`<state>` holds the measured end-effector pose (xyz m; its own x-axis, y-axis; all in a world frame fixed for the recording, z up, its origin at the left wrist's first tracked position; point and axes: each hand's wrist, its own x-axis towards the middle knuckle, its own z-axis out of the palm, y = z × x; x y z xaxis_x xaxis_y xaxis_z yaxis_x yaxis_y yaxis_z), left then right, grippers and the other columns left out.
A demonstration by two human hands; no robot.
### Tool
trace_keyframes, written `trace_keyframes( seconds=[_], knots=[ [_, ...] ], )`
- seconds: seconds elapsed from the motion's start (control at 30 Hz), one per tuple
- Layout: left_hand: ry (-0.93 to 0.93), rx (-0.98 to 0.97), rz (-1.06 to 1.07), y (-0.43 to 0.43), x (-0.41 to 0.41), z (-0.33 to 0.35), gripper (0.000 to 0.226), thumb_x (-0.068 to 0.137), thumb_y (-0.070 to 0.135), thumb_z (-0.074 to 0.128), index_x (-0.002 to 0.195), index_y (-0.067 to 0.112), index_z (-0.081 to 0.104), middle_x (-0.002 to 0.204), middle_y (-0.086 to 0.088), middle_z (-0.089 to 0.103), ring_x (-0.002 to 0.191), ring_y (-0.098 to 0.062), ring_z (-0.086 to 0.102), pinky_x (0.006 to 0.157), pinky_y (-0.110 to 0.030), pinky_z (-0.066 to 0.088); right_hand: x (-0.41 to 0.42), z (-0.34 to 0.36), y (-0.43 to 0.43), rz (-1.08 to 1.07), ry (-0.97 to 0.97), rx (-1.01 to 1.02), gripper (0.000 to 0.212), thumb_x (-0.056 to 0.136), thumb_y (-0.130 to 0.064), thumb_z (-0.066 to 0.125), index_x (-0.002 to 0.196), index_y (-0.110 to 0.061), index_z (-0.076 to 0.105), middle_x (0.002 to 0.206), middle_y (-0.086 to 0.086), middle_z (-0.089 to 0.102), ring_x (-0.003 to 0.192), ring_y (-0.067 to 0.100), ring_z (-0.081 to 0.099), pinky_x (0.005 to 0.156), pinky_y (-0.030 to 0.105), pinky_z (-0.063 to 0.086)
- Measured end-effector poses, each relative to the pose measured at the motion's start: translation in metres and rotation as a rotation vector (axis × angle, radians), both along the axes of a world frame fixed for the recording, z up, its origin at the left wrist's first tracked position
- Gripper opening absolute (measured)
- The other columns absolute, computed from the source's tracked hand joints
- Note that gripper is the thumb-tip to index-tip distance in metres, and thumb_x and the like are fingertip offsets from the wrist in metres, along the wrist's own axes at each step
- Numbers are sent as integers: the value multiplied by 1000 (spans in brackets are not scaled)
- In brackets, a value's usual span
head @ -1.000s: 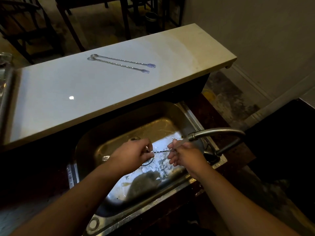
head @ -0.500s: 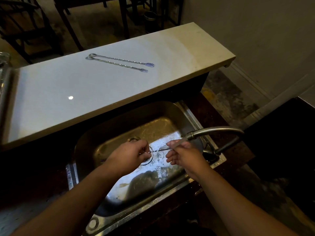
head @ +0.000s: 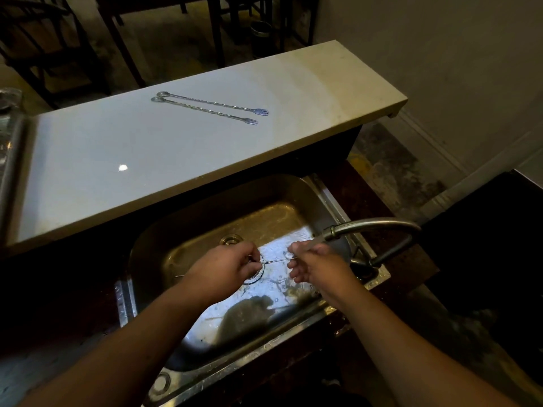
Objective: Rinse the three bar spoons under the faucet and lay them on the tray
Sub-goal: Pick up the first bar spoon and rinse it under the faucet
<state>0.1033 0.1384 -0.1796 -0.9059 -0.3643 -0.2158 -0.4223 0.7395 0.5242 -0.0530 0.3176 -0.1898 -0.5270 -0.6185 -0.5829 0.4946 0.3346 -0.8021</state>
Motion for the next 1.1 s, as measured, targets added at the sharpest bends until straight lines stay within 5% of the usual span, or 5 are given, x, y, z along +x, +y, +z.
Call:
trace_keyframes(
  seconds=[0.3,0.43,0.63,0.83,1.1],
  knots=[
    [-14,13,55,1,1,1,20,92,45,69,84,32,56,79,12,63,74,-8,58,64,-31,45,2,22,-17,39,133,195,35,104,-40,56,92,-12,72,74,7,74,59,15,68,52,26,53],
    [41,71,254,-1,4,-12,25,86,43,75,72,28,61,70,14,62,68,1,55,57,-27,37,6,31,-38,189,613,328,18,101,-48,53,109,-39,67,106,0,73,87,11,66,64,27,53],
    [121,375,723,-15,21,-59,33,82,33,84,59,23,63,56,8,63,50,-2,51,56,-29,42,3,58,-99,260,1310,42,51,101,-32,54,150,-21,46,159,4,45,153,21,27,116,34,27],
    [111,455,1012,-28,44,-101,34,80,32,84,58,19,62,50,20,64,46,3,54,47,-21,38,5,77,-153,364,1508,34,57,103,-30,50,156,-13,39,164,11,39,158,31,19,129,52,12],
    [-18,502,1186,-36,69,-146,27,90,34,70,79,10,74,79,-7,73,76,-27,69,63,-28,50,5,66,-164,453,1604,149,55,105,-34,43,156,-14,36,166,15,33,156,36,19,128,52,7]
  ],
)
